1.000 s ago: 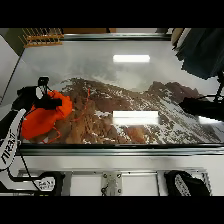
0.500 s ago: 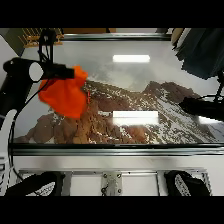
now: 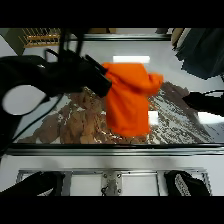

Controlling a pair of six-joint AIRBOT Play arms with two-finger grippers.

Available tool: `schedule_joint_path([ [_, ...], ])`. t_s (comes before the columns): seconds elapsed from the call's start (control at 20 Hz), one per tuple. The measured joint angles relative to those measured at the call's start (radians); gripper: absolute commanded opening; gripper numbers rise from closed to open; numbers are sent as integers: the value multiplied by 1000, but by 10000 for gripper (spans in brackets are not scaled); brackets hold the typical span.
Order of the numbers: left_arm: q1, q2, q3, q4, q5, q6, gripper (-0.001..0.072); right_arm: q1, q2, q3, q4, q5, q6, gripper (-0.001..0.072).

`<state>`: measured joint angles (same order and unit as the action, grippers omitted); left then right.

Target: Fold the clothes and pants, and hang the long-sleeved shirts on hangers.

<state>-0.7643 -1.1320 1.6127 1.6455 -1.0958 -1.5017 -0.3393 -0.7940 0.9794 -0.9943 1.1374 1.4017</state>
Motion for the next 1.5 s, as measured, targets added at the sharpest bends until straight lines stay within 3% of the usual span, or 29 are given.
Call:
schedule_joint_path([
  [0.15, -22, -58, -100, -45, 10, -29, 15, -14, 1, 12, -1, -4, -7, 7],
  [0.2, -25, -81, -132, -78, 27, -39, 258, -17, 1, 13, -3, -4, -8, 6],
  [0.25, -26, -104, -157, -106, 42, -47, 674, -18, 1, 15, -4, -6, -8, 7],
  [0.3, -24, -127, -177, -132, 52, -53, 706, -19, 1, 16, -5, -7, -10, 7],
  [0.55, 120, -152, -195, -183, 36, -122, 705, -22, 1, 17, -7, -7, -11, 7],
  [0.85, 516, -61, -415, -209, 23, -214, 705, -22, 1, 17, -7, 4, -11, 7],
  [0.95, 654, -71, -504, -258, 47, -211, 607, -22, 1, 17, -7, 10, -11, 7],
  [1.05, 771, -113, -568, -369, 79, -121, 607, -22, 0, 17, -7, 16, -11, 7],
  [1.2, 888, -206, -615, -556, 106, 83, 607, -22, 0, 16, -7, 32, -11, 7],
  [1.5, 922, -395, -634, -735, 66, 376, 607, -21, -3, 15, -7, 46, -11, 7],
])
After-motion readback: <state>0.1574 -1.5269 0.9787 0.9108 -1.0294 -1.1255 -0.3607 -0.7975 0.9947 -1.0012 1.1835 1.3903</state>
